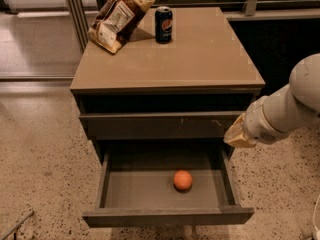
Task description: Pick orange from middle drawer and place on counter
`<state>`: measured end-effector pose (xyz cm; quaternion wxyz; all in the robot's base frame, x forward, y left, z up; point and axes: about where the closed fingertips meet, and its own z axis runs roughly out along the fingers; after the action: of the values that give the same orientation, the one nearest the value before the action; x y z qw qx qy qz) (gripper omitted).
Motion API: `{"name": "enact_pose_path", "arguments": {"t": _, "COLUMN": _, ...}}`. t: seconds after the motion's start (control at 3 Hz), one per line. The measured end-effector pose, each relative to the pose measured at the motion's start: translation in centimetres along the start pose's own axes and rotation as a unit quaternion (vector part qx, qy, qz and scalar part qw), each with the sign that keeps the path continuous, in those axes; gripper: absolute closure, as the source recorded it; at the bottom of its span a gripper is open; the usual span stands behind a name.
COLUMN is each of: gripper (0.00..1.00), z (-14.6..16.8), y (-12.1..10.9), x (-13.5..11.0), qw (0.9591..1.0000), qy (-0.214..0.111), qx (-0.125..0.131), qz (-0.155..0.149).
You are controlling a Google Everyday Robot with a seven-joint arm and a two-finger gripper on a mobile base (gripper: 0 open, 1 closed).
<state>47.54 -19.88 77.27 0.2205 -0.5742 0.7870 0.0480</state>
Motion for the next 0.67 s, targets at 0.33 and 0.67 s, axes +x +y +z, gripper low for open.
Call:
{"name": "enact_pose_path", "arguments": {"t": 0.33, "gripper": 1.00, "z": 6.87, "y": 1.06, "x": 1.47, "qw": 0.9989, "qy": -0.005, "qx": -0.039, "qz": 0.027}}
{"name": "enact_pose_path", "arguments": {"t": 0.67, "gripper": 1.00, "z": 6.87, "y": 1.06, "x": 1.47, "qw": 0.9989, "qy": -0.005, "qx": -0.039, "qz": 0.027}}
